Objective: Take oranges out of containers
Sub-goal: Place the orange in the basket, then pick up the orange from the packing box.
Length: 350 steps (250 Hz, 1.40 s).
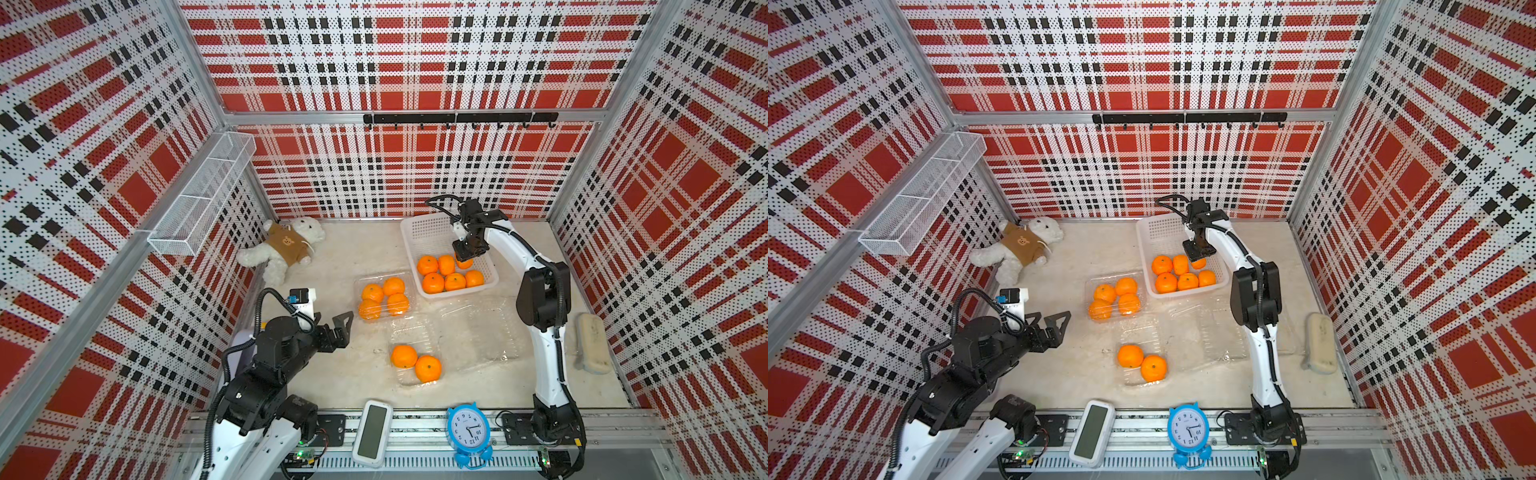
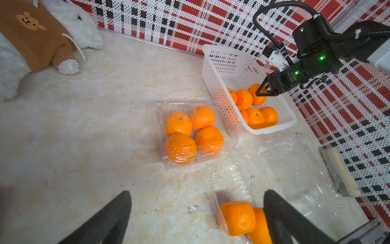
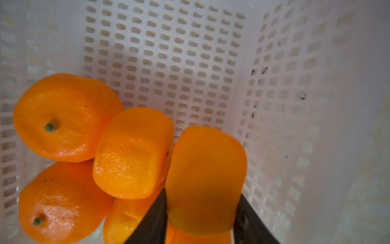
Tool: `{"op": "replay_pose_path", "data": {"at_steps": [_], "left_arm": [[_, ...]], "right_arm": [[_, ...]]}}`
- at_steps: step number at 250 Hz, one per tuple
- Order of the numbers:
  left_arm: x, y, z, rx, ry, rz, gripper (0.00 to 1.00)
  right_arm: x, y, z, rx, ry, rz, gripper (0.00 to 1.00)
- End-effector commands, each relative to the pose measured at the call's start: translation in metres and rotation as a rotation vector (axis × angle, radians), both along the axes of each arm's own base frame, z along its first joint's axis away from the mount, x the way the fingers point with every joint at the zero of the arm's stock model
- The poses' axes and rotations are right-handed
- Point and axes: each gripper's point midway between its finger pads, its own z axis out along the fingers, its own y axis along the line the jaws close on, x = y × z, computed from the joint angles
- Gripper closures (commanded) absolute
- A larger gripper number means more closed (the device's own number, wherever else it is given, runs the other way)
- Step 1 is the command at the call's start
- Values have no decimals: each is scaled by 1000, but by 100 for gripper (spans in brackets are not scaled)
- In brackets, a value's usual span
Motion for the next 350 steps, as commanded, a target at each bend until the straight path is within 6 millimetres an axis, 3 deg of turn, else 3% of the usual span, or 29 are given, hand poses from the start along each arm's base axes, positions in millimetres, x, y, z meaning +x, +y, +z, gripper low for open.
{"op": "replay_pose_path", "data": {"at_steps": [1, 43, 91, 140, 188, 241, 282, 304, 329, 339, 350], "left_arm": [[1, -1, 1, 0, -10, -7, 0], [2, -2, 0, 0, -7, -12, 1], [2, -3, -2, 2, 6, -16, 1], [1, -4, -1, -2, -1, -21, 1], [2, -5, -3, 1, 10, -24, 1], [3, -3, -5, 10, 17, -12, 1], [5, -5, -9, 14, 35, -20, 1], [5, -7, -9, 12, 38, -29, 1], [5, -6, -8, 12, 33, -26, 0], [5, -6, -8, 13, 33, -23, 1], [5, -5, -9, 16, 35, -18, 1]], "right_arm": [[2, -1, -5, -14, -6, -8, 51], [-2, 1, 0, 8, -1, -14, 38], [-3, 1, 6, 21, 5, -37, 35], [-9, 3, 43, 71, -47, -78, 19], [-30, 7, 72, 126, -66, -100, 8], [-85, 49, 107, 183, -108, -9, 6], [-149, 105, 118, 233, -173, 172, 7], [-190, 138, 109, 237, -208, 355, 8], [-242, 174, 85, 319, -191, 594, 7], [-261, 184, 75, 353, -164, 682, 0], [-274, 191, 63, 345, -166, 751, 0]]}}
